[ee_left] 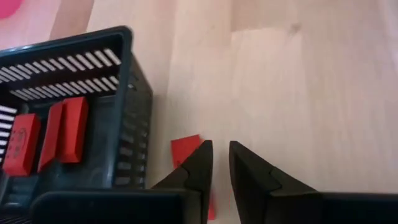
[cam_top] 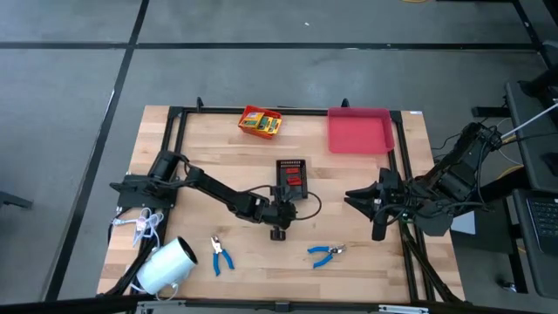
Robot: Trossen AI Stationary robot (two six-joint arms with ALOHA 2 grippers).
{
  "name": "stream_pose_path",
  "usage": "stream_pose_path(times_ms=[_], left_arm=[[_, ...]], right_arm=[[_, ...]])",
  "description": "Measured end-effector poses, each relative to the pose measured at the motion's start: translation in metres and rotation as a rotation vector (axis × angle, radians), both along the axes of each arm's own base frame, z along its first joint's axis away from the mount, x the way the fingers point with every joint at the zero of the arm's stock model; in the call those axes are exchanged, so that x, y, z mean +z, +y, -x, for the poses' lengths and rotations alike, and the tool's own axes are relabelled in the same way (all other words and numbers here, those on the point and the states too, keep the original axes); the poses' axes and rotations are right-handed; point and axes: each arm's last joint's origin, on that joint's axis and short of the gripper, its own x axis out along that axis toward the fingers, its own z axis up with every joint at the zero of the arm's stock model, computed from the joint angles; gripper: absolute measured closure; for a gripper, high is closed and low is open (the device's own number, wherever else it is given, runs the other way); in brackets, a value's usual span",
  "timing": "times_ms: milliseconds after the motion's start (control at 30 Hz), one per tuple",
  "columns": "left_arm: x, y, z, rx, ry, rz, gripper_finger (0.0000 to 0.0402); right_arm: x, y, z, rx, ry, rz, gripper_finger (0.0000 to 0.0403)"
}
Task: Pick & Place School Supplies
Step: Put the red eraser into the black bin
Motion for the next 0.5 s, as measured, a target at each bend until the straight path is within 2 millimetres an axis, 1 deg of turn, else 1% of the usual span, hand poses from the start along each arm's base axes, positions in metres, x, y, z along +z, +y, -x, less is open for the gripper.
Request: stream_pose_path(times_ms=[100, 267, 500], left_arm=[[-0.0001, -0.0031, 0.0010, -0.002, 0.002, -0.003, 0.0342], [-0.0005, -0.0016, 0.0023, 0.030, 0.006, -0.050, 0.0343], [-0.0004, -0.0016, 0.0024, 0.036, 0.004, -0.059, 0.0338]], right_arm=[[0.0000, 0.0000, 0.0000, 0.000, 0.000, 0.000, 0.0311], [0.0000, 0.0000, 0.0000, -0.001, 0.000, -0.002, 0.0311], [-0.0002, 0.0000, 0.0000, -0.001, 0.001, -0.001, 0.0312]])
